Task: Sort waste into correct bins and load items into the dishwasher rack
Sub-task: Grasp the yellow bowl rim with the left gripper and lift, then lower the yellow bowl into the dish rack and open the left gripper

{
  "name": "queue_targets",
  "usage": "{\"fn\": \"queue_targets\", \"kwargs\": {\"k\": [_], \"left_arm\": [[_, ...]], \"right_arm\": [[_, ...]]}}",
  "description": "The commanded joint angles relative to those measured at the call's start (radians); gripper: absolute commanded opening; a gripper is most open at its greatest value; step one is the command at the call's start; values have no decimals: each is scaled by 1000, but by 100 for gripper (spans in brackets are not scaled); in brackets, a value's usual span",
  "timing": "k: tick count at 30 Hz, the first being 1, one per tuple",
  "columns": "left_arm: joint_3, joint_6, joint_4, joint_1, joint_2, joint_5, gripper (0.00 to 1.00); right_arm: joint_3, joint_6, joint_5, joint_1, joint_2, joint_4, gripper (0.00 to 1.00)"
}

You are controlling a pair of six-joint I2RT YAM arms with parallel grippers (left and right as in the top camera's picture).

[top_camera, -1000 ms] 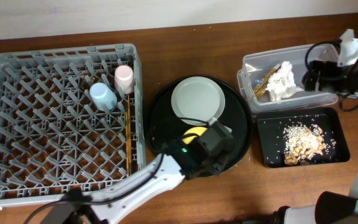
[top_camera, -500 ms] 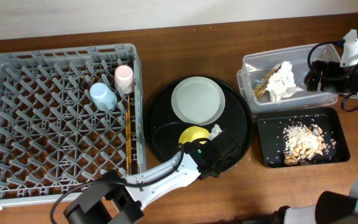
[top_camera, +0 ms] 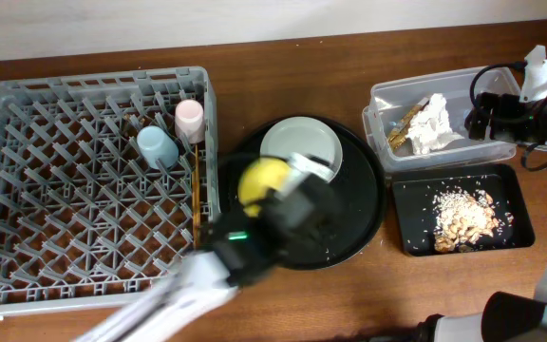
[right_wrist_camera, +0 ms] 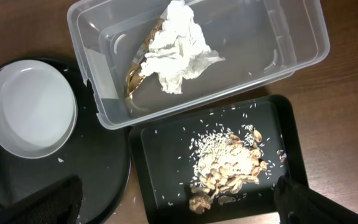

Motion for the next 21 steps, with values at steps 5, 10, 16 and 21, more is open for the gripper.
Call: {"fn": "queue_targets", "kwargs": {"k": [5, 10, 16, 21], "left_arm": [[48, 177, -161, 703, -369, 846, 0], [48, 404, -272, 1029, -212, 1531, 0], [48, 499, -297, 1062, 118, 1800, 0], [48, 556, -298, 1064, 292, 1828, 0]], "right_arm": [[23, 8, 9, -5, 0, 0, 99], [23, 8, 9, -5, 0, 0, 99], [23, 8, 9, -5, 0, 0, 99], [23, 8, 9, -5, 0, 0, 99]]}}
